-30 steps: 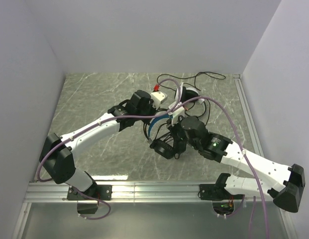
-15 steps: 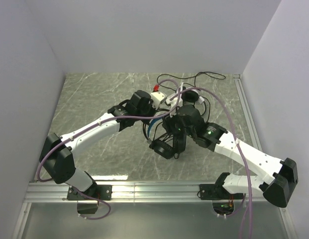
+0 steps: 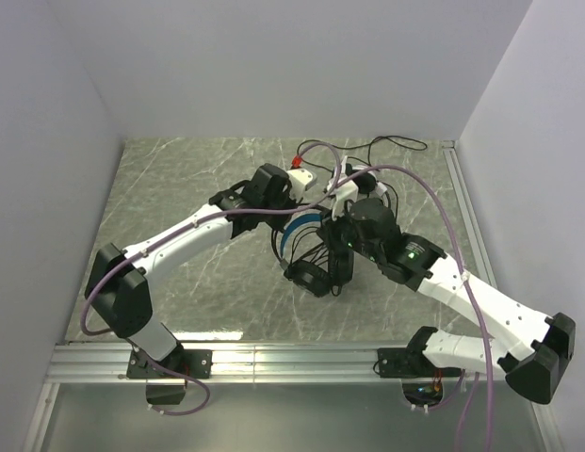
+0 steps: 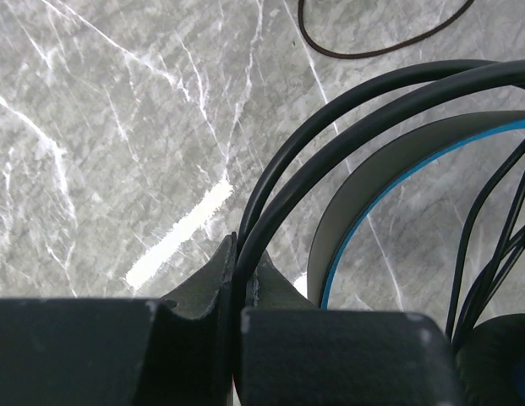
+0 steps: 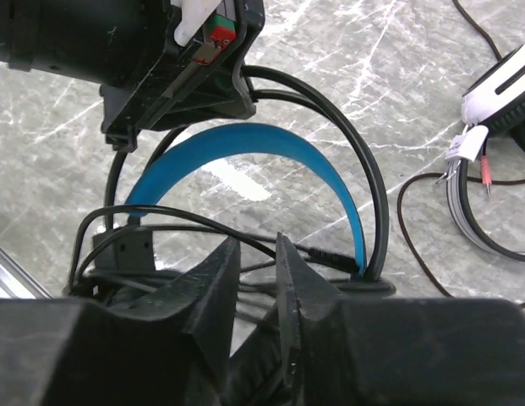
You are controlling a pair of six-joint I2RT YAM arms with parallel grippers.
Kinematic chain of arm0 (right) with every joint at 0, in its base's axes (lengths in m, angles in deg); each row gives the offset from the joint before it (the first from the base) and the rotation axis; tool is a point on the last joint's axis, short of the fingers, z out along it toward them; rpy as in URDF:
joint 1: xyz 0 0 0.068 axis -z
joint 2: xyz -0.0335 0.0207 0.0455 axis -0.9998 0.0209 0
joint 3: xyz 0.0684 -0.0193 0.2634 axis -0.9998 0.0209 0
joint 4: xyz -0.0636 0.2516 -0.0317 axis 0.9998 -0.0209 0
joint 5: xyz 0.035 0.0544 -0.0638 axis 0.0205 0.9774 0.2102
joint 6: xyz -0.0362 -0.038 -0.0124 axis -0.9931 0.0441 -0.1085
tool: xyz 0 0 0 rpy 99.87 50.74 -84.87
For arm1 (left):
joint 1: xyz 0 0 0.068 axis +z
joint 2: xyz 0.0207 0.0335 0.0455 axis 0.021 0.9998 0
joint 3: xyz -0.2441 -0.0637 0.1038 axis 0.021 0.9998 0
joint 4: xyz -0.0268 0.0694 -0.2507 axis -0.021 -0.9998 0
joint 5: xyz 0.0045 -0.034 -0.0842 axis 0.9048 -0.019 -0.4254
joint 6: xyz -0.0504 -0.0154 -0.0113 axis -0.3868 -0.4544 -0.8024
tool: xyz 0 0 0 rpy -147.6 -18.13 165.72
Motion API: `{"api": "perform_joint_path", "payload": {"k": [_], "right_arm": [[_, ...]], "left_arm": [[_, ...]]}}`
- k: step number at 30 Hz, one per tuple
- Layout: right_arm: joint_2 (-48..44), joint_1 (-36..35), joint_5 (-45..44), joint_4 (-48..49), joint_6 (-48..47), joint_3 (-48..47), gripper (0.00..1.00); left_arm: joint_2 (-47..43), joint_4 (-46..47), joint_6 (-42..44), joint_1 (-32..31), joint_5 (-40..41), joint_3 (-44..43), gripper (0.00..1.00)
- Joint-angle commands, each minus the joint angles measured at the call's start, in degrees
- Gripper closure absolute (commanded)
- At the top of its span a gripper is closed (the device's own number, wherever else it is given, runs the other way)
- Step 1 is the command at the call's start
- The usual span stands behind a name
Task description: Wrap the headphones
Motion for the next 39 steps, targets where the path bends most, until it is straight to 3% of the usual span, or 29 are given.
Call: {"api": "perform_joint_path", "payload": {"k": [1, 5, 11, 16, 20, 22, 26, 35, 39], "right_arm": [[1.75, 0.27, 0.38, 2.56, -1.50, 0.20, 0.70], [5.09, 1.23, 1.34, 3.35, -1.50, -0.42, 0.90], [10.54, 5.71, 6.69, -1.90, 1.67, -3.31, 0.96], [10.29, 8.00, 8.81, -3.24, 3.07, -3.32, 0.81], [8.97, 8.97, 9.78, -4.29, 3.95, -2.97, 0.66], [9.06, 9.75, 10.22, -5.69, 3.95, -3.32, 0.64], [7.57, 10.55, 10.22, -6.40, 3.78, -2.71, 0.39], [1.51, 12.04, 13.45, -5.53, 4.30, -1.39, 0.36], [0.53, 11.96, 18.73, -3.42, 6.58, -2.00, 0.42]], "left_arm": [[-0.06, -1.42, -2.62, 0.01, -4.07, -4.82, 1.00], [0.73, -2.74, -2.53, 0.01, -3.64, -5.88, 1.00], [1.08, -2.57, -3.15, 0.09, -0.56, -5.53, 1.00], [2.66, -3.45, -3.32, 0.18, 4.01, -6.06, 1.00], [3.72, -2.05, -3.76, 0.97, 2.35, -5.80, 1.00], [4.07, -1.87, -3.76, 1.85, 1.55, -5.97, 1.00], [4.51, -1.52, -3.59, 3.69, -1.68, -6.06, 1.00], [5.12, -0.81, -3.76, 6.07, -4.78, -5.88, 1.00], [5.56, -0.81, -3.94, 6.07, -4.87, -6.23, 1.00]]}}
